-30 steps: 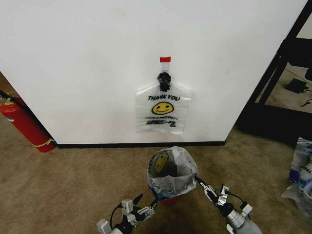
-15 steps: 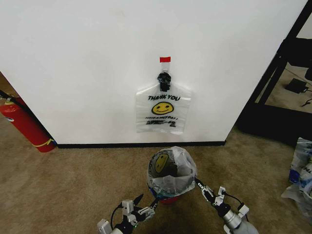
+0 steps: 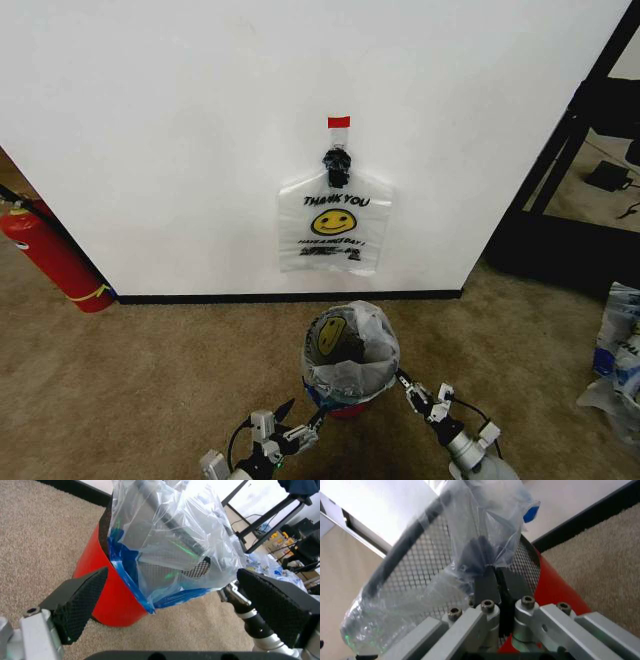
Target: Pick up the garbage bag from the wall and place it over the trash bin.
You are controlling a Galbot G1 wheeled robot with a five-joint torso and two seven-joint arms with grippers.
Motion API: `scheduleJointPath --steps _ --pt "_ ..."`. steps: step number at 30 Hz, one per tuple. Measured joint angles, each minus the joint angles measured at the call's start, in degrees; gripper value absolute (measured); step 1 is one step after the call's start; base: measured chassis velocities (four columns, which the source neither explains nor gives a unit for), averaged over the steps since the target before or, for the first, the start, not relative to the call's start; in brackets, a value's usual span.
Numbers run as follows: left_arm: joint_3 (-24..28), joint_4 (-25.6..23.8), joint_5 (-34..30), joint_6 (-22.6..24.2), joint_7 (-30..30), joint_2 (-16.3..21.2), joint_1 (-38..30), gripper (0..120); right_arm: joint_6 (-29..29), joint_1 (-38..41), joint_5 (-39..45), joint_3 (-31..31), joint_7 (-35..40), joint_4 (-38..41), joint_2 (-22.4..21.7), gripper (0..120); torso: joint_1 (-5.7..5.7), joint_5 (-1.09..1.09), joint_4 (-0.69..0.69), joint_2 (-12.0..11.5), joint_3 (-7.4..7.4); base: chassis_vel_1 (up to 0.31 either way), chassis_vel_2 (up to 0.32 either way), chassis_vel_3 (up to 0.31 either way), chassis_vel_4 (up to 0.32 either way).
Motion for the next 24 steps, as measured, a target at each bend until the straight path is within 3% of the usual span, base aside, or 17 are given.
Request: scheduleJointPath --steps 20,24 --pt "0.1 0.0 -0.3 -0.1 0.1 0.1 -0.2 100 0.0 -1.8 -6.8 1.9 1.3 0.5 -1.2 0 0.00 0.00 0.00 0.0 0.00 0.000 0.000 0.000 0.000" --pt "0.1 0.0 -0.3 -0.2 0.2 0.2 -0.1 100 1.5 -1.7 -7.0 3.0 -0.8 -0.1 -2.3 16 0.00 0.00 0.00 0.0 0.00 0.000 0.000 0.000 0.000"
